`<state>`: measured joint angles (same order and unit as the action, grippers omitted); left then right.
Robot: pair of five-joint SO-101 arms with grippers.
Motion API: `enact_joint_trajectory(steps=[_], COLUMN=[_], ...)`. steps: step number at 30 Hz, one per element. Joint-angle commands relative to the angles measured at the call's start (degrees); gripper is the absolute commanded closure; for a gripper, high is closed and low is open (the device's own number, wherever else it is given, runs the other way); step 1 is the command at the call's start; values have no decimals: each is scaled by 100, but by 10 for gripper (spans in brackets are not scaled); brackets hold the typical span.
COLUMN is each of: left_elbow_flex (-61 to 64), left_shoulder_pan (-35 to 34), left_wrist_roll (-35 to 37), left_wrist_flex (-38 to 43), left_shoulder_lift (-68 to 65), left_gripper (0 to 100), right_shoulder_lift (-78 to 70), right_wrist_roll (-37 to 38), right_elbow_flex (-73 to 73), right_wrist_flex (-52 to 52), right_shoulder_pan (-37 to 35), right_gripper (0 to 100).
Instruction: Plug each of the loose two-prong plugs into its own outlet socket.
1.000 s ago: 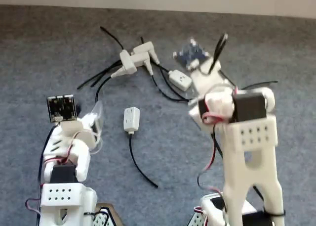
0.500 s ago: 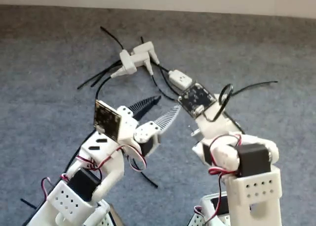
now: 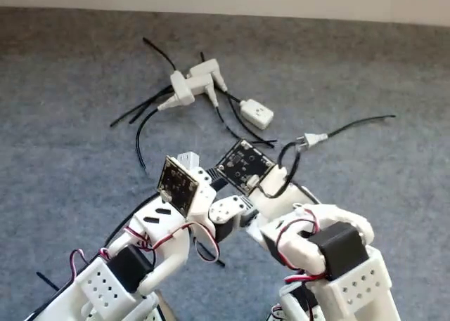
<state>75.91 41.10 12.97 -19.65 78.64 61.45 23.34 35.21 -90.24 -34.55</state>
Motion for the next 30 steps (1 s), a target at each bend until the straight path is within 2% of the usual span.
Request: enact_joint_trajectory(steps=[1, 4, 6, 10, 15, 27, 30], left_elbow_flex=[321, 435, 435, 444, 655, 804, 813], left_shoulder_pan=[22, 22, 13, -171, -637, -708, -1024], left_wrist_roll=[0, 0, -9, -9, 0, 0, 0], left_wrist_flex=[132, 132, 141, 158, 712, 932, 923], left_shoulder_lift=[4, 4, 13, 13, 13, 13, 57], left_gripper=[798, 797, 797, 797, 799, 800, 800], right_shoulder_lift=[66, 66, 127, 48, -57, -66, -75], right_wrist_roll=[-35, 158, 176, 475, 1011, 1152, 1275], right_elbow_flex=[-840, -1604, -2000, -2070, -2114, -1807, -1833], right_wrist_flex=[-338, -1024, -1103, -1095, -1095, -1059, -1051], right_shoulder_pan=[-92, -84, 13, 840, 1446, 1473, 1473], right_gripper=[992, 992, 992, 992, 992, 992, 992])
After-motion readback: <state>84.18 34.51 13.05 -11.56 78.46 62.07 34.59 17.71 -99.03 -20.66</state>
